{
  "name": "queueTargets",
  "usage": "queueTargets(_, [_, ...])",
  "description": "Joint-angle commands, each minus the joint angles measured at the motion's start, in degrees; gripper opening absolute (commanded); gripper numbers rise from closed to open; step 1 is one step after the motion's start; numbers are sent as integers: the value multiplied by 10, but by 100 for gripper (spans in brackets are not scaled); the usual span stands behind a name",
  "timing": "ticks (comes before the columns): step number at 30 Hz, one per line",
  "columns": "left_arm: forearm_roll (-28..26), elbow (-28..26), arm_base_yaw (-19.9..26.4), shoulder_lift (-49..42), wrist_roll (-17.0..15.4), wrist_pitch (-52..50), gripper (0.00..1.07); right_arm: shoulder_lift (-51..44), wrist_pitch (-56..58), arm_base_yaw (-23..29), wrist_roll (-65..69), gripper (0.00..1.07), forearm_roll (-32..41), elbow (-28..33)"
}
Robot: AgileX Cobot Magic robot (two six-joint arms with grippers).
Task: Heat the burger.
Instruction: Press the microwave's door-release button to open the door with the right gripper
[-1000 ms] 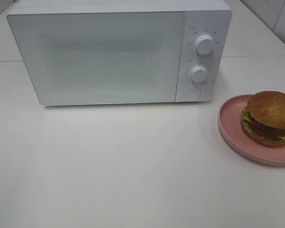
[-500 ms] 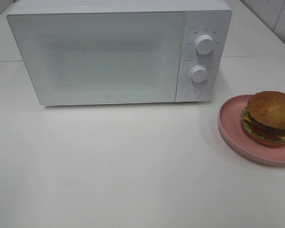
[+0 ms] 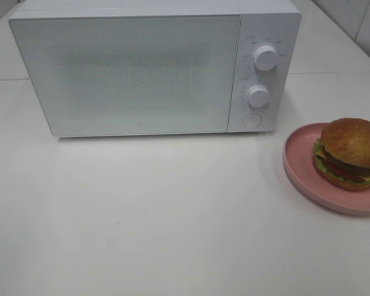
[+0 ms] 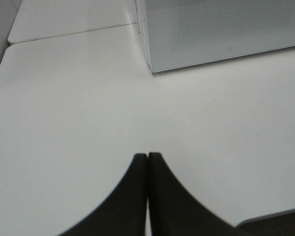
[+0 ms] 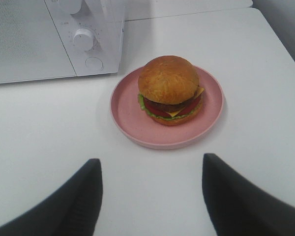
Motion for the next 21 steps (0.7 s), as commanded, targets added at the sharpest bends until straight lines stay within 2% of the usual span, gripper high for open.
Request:
queueTargets(1, [0, -1, -1, -11, -1, -6, 0, -10, -6, -1, -1, 58, -3, 0])
queueTargets(21, [0, -1, -1, -11, -1, -6, 0, -10, -6, -1, -1, 58, -3, 0])
